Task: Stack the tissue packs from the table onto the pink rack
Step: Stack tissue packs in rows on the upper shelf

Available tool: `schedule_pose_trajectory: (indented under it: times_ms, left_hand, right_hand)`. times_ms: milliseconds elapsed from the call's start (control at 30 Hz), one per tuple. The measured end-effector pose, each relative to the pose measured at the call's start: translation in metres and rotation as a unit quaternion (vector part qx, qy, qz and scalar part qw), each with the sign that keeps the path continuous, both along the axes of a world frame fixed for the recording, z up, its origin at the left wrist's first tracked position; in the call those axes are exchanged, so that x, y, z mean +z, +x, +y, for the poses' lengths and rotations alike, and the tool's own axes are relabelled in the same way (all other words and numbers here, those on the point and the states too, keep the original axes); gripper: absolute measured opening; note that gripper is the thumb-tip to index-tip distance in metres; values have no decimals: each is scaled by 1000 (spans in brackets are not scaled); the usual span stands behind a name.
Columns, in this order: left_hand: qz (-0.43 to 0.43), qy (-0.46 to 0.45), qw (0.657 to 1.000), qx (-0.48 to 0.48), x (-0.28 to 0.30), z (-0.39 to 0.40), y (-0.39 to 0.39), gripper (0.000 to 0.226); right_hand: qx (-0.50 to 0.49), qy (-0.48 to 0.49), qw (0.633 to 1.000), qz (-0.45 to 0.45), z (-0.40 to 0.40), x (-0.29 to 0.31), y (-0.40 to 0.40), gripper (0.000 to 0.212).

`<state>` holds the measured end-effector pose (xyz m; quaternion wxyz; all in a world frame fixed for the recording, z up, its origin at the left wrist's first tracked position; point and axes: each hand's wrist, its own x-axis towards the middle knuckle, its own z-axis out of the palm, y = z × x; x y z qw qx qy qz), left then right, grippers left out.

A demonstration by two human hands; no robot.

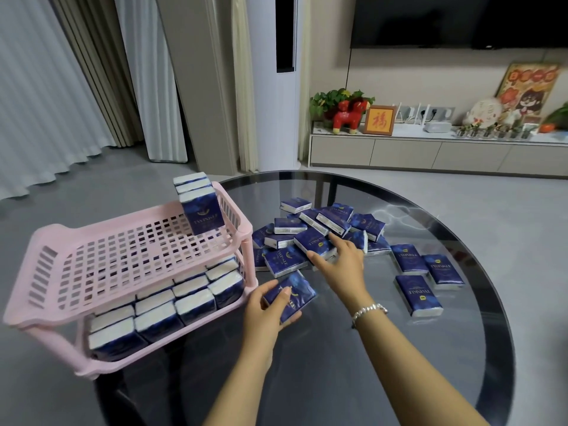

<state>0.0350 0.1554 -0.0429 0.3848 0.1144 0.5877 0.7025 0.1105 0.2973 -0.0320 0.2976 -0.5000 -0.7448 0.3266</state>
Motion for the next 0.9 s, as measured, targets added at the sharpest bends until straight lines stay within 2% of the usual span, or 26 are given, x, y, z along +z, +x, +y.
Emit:
schedule_pose_trajectory:
  times_ms: [167, 300, 400, 467, 533, 633, 700, 767, 833, 900]
  left_hand:
    - [-24, -4, 999, -39, 1, -6, 1, 13]
    - [-43, -16, 998, -52, 7, -8, -2, 13]
    - [-73, -27, 995, -69, 15, -7, -2, 25]
    - [-101, -36, 990, -91, 20, -7, -2, 42]
    - [-83, -53, 987, -125, 22, -10, -3, 50]
    - [4, -66, 984, -165, 19, -16, -2, 40]
    - [30, -68, 985, -156, 17, -19, 0, 29]
    - [18, -46, 991, -126, 18, -19, 0, 18]
    - [-5, -15, 995, -97, 18, -19, -1, 15]
    - [-4, -7, 997, -72, 17, -18, -2, 13]
  right_hand:
    - [-6, 16, 1000, -17, 3, -2, 0, 66]
    - [-13, -4, 997, 77, -11, 6, 22, 59]
    - [78, -65, 985, 136, -28, 18, 47, 49]
    - [174, -107, 973, 104, -37, 24, 60, 47]
    - [249, -136, 957, 55, -42, 27, 65, 49]
    - [317, -158, 935, 21, -45, 30, 62, 55]
    - [341, -160, 926, 20, -46, 31, 57, 56]
    - [324, -175, 928, 58, -48, 30, 52, 52]
    - [287, -185, 934, 105, -52, 28, 45, 43]
    - [275, -187, 937, 109, -55, 25, 39, 29]
